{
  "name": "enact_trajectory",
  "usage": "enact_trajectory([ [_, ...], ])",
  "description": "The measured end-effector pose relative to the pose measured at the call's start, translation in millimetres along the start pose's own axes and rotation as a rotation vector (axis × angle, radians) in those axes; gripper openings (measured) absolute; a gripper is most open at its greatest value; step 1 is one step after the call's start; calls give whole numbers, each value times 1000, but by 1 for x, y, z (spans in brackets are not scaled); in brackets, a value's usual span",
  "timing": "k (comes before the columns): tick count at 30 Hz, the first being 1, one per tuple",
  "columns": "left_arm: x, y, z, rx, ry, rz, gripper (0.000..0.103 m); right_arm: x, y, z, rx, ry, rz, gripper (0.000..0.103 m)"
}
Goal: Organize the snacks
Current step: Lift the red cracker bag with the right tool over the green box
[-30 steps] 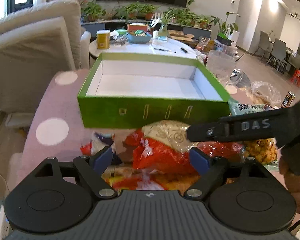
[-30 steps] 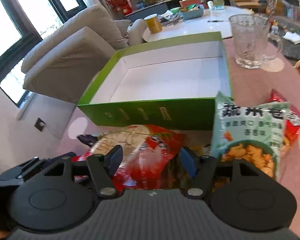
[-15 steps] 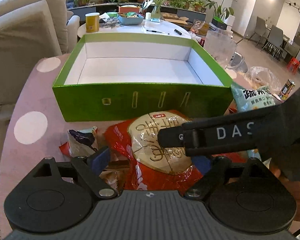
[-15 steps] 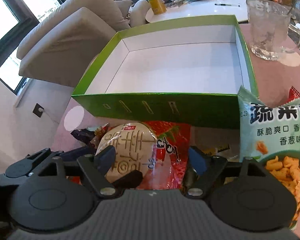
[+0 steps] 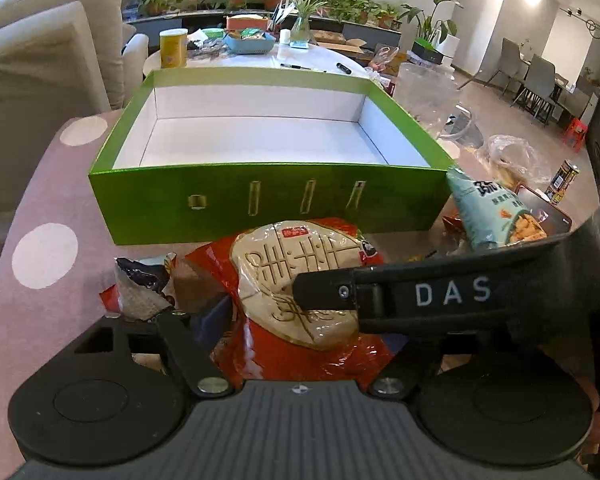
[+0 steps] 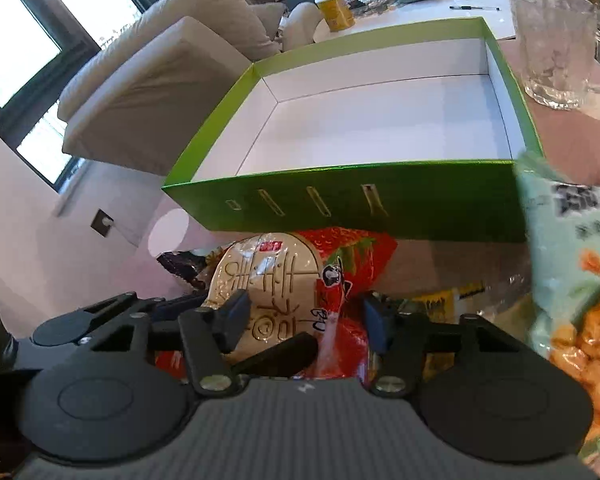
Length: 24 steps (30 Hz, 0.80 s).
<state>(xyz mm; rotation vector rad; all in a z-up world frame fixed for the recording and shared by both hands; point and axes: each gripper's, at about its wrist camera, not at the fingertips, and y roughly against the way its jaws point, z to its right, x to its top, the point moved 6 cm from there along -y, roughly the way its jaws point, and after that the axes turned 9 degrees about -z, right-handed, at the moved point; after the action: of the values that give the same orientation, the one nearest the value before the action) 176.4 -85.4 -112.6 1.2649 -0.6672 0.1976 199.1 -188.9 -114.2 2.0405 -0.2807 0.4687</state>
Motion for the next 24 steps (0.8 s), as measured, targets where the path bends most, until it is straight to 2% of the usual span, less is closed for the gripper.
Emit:
enact_trajectory([
  [7,1,32,14,36,-48,85,68,-8,23,-12,23,10,50,54],
  [9,3,44,19,27,-71,113,58,-7,33,-18,25,21,73,53],
  [10,5,50,22,7,-81,128,56,-5,43,-26,25,43,105,52],
  [11,6,55,25,-17,-89,137,49,-4,47,-29,30,52,116,48],
  [13,8,59,28,-32,-87,139,52,-3,51,-32,53,60,122,36],
  [14,9,61,27,-31,-77,139,54,-1,54,-35,51,61,120,36],
  [16,7,63,22,-4,-52,136,70,0,59,-34,28,63,130,35],
  [17,5,64,18,15,-41,142,81,0,61,-26,-43,52,147,36],
  [19,-1,65,8,46,-31,146,83,-2,60,-22,-59,49,148,37],
  [23,-12,46,-16,68,48,65,84,-6,44,-7,-52,-15,89,58],
  [24,-14,40,-20,67,62,46,84,-7,40,-6,-55,-21,75,61],
])
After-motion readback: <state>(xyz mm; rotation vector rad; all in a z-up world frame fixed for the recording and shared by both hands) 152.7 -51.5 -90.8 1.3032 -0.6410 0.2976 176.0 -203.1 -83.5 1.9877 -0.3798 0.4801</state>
